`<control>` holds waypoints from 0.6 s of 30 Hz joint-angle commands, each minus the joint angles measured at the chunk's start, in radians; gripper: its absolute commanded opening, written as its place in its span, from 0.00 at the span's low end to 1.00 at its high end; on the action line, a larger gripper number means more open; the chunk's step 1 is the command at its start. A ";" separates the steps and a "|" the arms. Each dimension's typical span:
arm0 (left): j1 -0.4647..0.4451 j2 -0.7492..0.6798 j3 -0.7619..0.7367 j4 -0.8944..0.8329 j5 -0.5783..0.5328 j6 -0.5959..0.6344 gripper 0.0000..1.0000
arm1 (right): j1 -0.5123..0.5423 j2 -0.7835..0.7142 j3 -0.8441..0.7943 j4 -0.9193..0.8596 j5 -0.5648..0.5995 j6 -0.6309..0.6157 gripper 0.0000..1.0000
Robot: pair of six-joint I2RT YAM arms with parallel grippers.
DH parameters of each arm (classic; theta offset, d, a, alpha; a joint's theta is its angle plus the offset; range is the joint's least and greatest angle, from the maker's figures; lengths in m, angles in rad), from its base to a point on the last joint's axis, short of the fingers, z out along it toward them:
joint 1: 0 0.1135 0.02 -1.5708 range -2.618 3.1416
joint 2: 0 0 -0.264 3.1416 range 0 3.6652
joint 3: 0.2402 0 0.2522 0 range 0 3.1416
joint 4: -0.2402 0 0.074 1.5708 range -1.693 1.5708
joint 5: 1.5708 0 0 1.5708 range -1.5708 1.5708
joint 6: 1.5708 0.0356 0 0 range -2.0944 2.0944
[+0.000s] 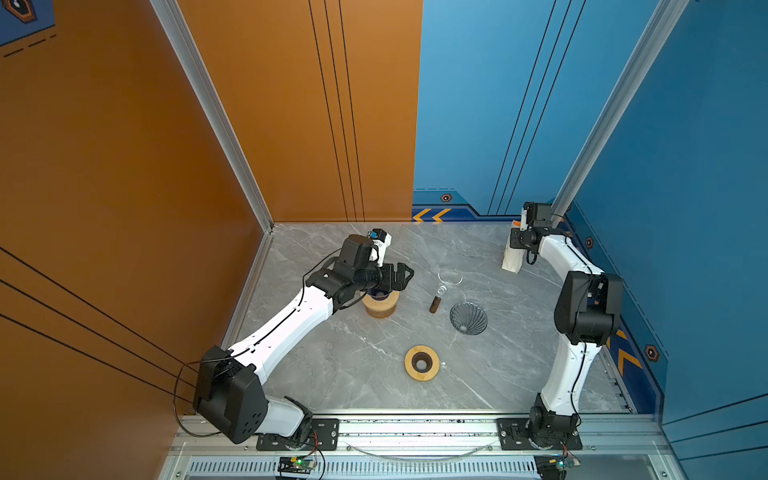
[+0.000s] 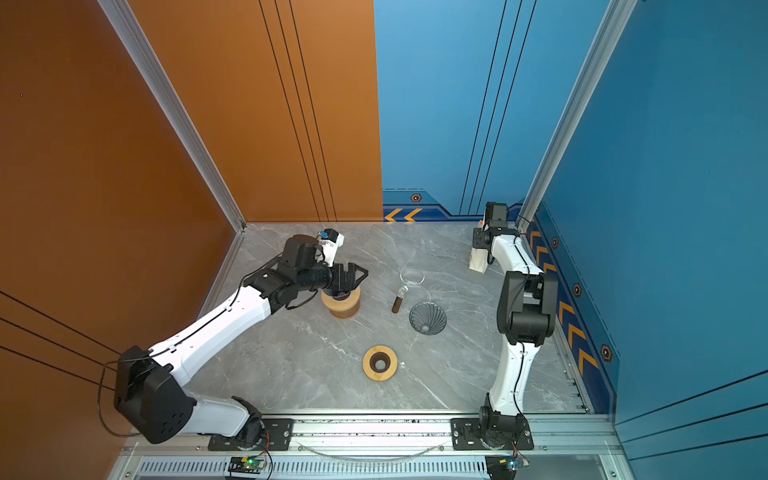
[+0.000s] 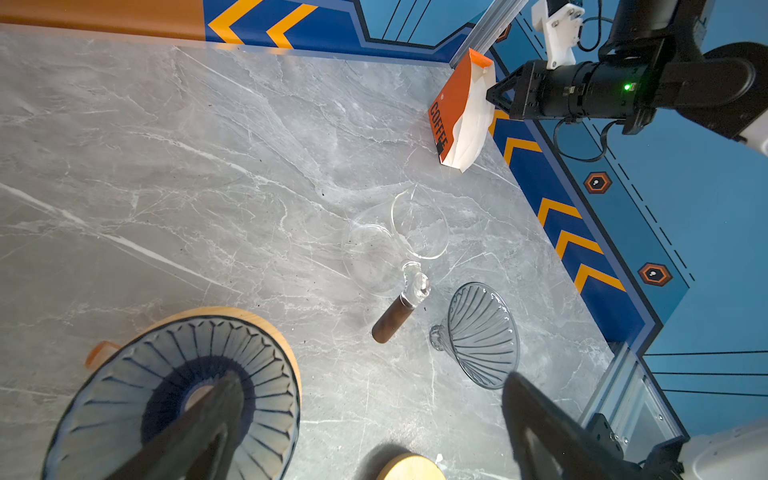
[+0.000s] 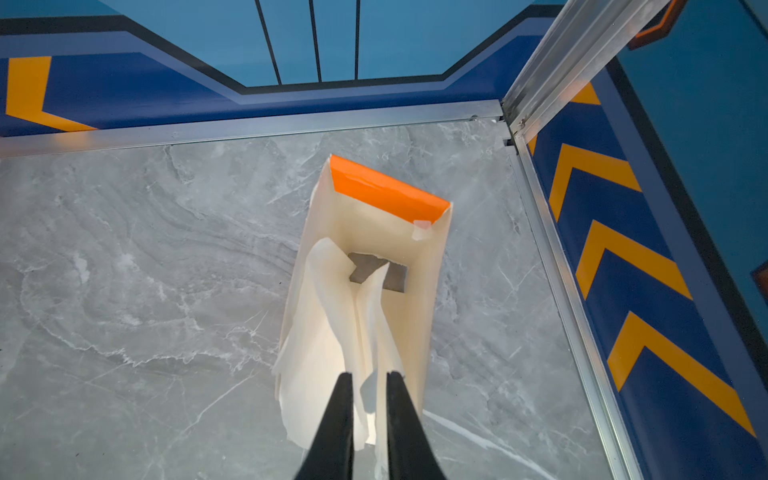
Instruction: Place the coffee filter in the dripper
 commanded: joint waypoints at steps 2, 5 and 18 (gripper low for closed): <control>-0.007 0.009 0.009 0.000 -0.017 -0.011 0.98 | -0.005 0.056 0.067 -0.045 0.044 0.025 0.14; -0.006 0.013 0.011 0.000 -0.015 -0.009 0.98 | -0.006 0.070 0.071 -0.046 0.042 0.032 0.14; -0.004 0.022 0.022 -0.010 -0.015 -0.008 0.98 | -0.005 0.140 0.171 -0.084 0.045 0.092 0.14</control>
